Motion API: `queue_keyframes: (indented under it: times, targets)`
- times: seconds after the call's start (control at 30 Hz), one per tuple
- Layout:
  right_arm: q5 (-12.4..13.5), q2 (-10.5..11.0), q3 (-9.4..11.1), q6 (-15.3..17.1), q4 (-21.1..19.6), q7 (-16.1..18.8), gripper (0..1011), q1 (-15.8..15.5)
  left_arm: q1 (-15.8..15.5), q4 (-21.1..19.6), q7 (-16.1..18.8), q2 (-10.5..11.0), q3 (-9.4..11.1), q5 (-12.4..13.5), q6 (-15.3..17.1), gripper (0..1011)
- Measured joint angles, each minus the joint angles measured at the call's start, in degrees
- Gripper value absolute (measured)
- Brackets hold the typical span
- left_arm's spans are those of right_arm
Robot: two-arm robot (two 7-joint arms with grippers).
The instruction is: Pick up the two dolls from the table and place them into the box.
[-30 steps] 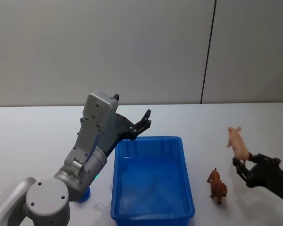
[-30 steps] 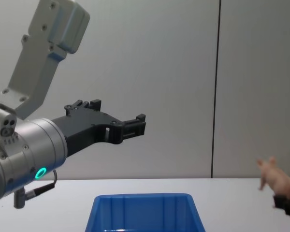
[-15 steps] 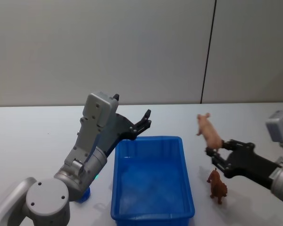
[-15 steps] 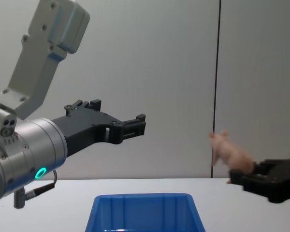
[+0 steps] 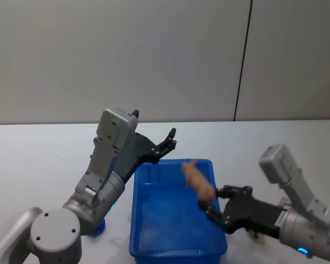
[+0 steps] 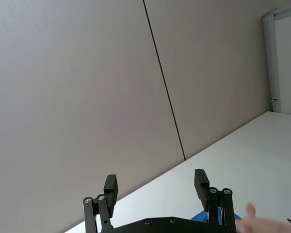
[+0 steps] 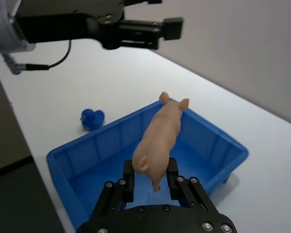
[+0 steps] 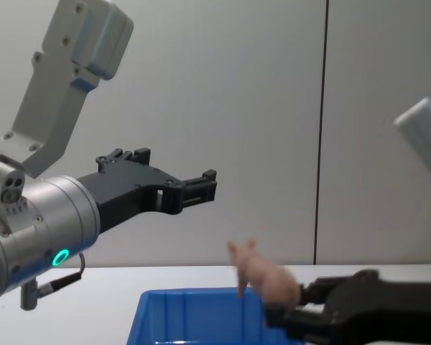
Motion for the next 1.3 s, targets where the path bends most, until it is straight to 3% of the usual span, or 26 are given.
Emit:
queue_keyframes:
  times: [0.07, 0.33, 0.67, 0.8, 1.3]
  targets:
    - [-0.39, -0.23, -0.4, 0.28, 0.14, 0.38, 387, 0.01, 0.0, 0.0, 0.0, 0.0, 0.0, 0.0, 0.0, 1001]
    - [-1.95, -1.1, -2.09, 1.26, 0.94, 1.09, 639, 0.08, 0.0, 0.0, 0.0, 0.0, 0.0, 0.0, 0.0, 1001]
    - [-1.43, -0.94, -2.16, 1.16, 1.08, -1.12, 949, 0.07, 0.0, 0.0, 0.0, 0.0, 0.0, 0.0, 0.0, 1001]
    - [-0.31, -0.33, -1.58, 1.09, 0.52, -2.86, 1001, -0.36, 0.0, 0.0, 0.0, -0.01, 0.0, 0.0, 0.0, 1001]
    - [4.66, 3.69, 1.29, 2.49, -1.95, -9.46, 1001, -3.79, 0.0, 0.0, 0.0, 0.0, 0.0, 0.0, 0.0, 1001]
